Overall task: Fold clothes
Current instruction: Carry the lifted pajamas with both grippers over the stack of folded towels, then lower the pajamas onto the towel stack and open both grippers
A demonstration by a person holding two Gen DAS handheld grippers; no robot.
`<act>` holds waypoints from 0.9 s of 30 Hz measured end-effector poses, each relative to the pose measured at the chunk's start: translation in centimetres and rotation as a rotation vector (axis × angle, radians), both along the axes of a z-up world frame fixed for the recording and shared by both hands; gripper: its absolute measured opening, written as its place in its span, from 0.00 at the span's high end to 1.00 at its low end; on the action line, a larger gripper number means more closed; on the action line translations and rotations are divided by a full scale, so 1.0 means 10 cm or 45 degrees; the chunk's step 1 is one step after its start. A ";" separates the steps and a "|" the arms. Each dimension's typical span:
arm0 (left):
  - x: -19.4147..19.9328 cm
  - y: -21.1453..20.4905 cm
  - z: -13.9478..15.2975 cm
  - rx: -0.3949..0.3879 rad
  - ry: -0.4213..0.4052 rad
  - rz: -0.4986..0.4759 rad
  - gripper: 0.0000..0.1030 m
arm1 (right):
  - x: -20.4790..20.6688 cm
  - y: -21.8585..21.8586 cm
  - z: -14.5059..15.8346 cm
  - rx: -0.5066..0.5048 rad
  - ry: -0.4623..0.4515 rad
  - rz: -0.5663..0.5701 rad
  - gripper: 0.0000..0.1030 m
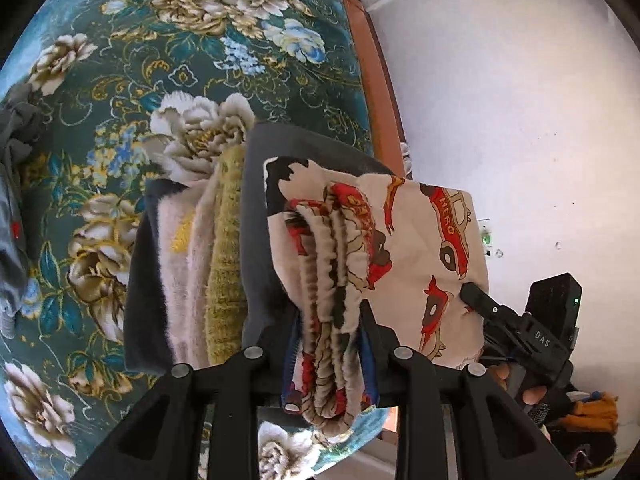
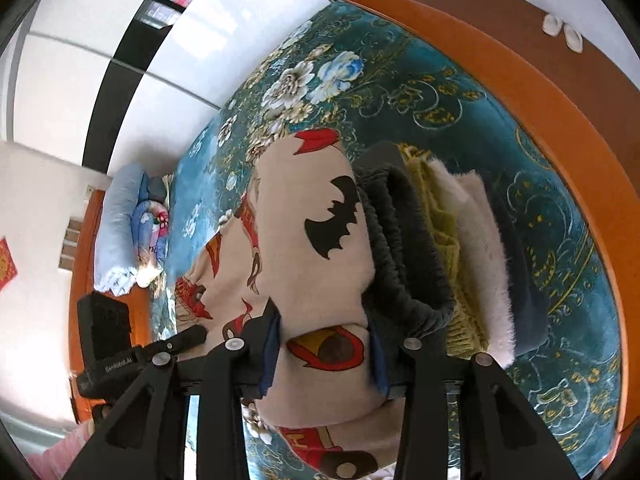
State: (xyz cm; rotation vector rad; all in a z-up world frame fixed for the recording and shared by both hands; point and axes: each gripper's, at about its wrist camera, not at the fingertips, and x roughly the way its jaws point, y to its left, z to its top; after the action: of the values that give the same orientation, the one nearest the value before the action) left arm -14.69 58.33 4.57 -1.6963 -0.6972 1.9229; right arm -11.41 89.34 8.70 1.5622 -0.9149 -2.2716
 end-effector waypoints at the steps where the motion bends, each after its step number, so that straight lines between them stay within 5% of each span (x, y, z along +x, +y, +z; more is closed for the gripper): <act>1: -0.01 -0.01 0.02 -0.018 -0.005 -0.012 0.65 | 0.01 -0.01 0.03 0.015 0.006 0.018 0.59; 7: -0.13 -0.14 0.23 -0.127 0.065 -0.047 0.55 | 0.07 0.05 0.22 0.101 0.053 0.010 0.53; 12: -0.17 -0.05 0.67 -0.236 0.310 -0.120 0.55 | 0.06 -0.04 0.56 0.206 0.166 0.026 0.53; 17: -0.12 0.37 0.78 -0.270 0.440 -0.300 0.51 | -0.04 -0.38 0.87 0.282 0.296 0.148 0.52; 22: -0.08 0.52 0.36 -0.341 0.384 -0.358 0.51 | -0.21 -0.54 0.53 0.430 0.199 0.197 0.50; 27: -0.12 0.44 0.12 -0.331 0.315 -0.309 0.50 | -0.28 -0.40 0.03 0.360 0.056 0.144 0.50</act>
State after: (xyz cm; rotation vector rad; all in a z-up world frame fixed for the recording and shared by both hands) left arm -15.90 62.69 5.77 -1.5640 -0.1457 2.0642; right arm -14.22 85.32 8.98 1.6182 -0.4955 -2.4248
